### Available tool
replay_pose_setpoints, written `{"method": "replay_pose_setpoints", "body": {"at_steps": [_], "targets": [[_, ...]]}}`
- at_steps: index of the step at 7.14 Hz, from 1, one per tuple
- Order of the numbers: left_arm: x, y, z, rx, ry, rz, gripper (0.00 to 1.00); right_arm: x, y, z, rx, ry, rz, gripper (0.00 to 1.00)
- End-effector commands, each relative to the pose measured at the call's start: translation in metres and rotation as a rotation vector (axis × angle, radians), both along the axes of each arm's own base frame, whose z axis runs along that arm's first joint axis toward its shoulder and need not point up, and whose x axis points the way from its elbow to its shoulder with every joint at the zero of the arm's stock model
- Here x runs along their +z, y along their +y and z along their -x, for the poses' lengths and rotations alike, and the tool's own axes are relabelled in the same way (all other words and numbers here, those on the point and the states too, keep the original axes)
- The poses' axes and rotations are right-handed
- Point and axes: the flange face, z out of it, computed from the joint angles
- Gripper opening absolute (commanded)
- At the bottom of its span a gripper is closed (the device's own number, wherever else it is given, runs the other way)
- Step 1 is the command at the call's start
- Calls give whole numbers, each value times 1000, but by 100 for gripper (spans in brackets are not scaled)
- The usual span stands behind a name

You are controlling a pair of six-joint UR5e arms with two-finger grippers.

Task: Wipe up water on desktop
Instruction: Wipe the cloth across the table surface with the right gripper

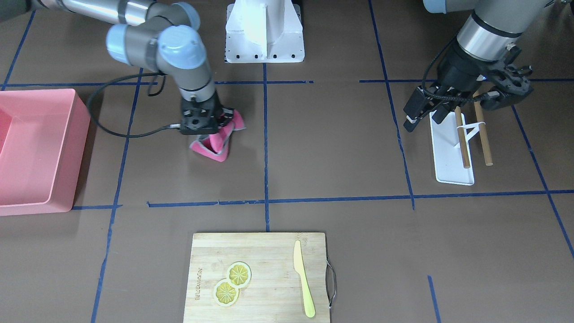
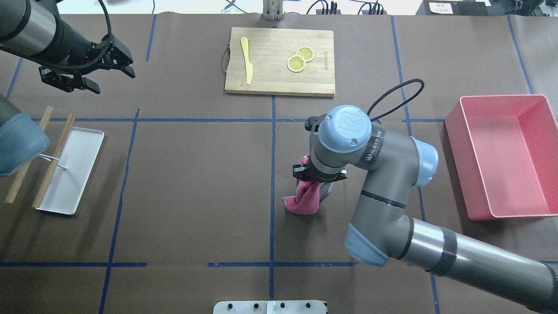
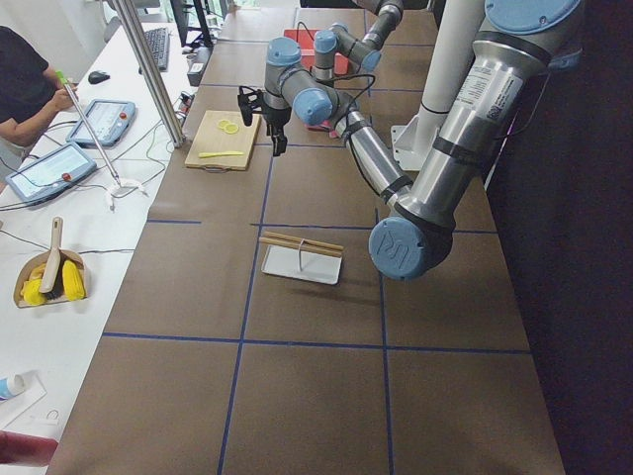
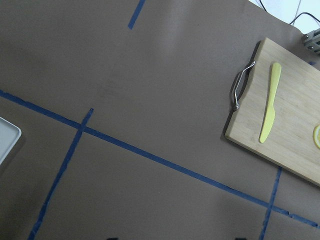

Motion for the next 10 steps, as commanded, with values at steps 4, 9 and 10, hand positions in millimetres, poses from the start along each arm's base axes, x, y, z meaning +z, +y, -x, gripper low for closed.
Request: {"method": "replay_pose_setpoints", "body": {"at_steps": [4, 9, 10], "targets": [[7, 4, 6, 1, -9, 2, 83, 113, 1, -98, -121, 129, -87, 0], [24, -1, 24, 25, -54, -26, 83, -63, 6, 85, 19, -29, 45, 0], [29, 1, 26, 25, -57, -21, 83, -80, 3, 98, 42, -39, 68, 0]]}}
